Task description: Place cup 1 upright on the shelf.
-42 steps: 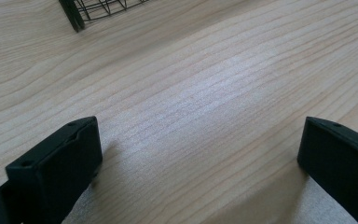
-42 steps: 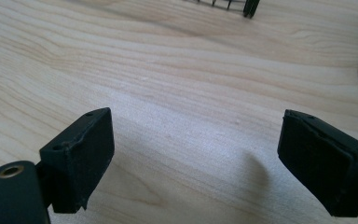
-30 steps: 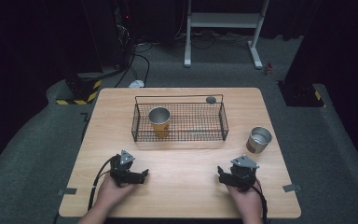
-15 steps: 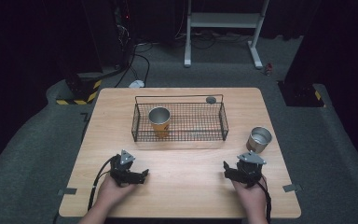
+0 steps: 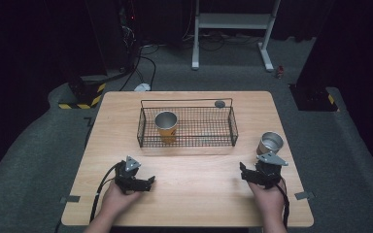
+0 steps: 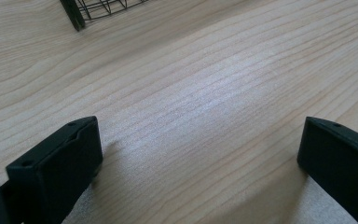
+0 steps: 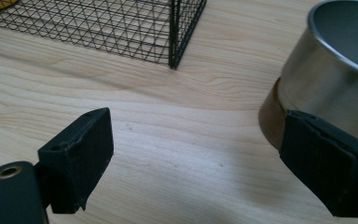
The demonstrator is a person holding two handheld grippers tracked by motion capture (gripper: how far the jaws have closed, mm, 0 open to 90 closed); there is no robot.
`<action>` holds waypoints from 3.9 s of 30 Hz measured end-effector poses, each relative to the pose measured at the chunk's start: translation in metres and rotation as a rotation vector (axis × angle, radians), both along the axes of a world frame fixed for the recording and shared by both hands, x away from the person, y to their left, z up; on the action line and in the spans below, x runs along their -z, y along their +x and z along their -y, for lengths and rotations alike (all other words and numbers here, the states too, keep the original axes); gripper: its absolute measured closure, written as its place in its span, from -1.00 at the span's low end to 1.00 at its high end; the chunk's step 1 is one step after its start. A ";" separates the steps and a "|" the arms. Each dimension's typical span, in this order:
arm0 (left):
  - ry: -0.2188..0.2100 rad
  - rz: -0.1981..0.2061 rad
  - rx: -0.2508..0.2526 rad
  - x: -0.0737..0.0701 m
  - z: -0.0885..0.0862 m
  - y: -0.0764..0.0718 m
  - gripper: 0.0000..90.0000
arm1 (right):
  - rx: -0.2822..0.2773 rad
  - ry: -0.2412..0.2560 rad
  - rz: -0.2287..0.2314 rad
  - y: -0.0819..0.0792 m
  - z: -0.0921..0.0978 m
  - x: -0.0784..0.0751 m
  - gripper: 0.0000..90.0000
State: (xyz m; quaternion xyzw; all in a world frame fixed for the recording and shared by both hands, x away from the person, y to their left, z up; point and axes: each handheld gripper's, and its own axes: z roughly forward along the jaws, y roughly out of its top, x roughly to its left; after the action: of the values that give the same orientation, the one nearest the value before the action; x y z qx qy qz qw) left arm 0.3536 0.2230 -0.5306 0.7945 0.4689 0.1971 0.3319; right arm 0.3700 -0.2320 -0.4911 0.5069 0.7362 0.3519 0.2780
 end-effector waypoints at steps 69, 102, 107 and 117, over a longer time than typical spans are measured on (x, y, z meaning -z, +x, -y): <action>-0.001 0.000 0.001 0.000 0.000 0.000 -1.00 | 0.174 0.075 0.082 0.063 0.059 0.007 -0.72; 0.001 0.000 0.002 0.000 0.000 0.000 -1.00 | 0.175 0.046 0.119 0.049 0.051 -0.004 -0.59; 0.000 0.000 0.001 0.000 0.000 0.000 -1.00 | 0.154 0.059 0.135 0.040 0.045 -0.009 -0.59; 0.001 0.001 0.002 0.000 0.000 0.000 -1.00 | 0.104 0.060 0.176 0.013 0.026 -0.017 -0.59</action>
State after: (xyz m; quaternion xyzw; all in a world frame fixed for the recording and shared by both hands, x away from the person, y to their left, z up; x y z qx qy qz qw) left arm 0.3538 0.2230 -0.5306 0.7950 0.4679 0.1973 0.3318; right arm 0.3834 -0.2580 -0.4741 0.5199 0.6706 0.4020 0.3440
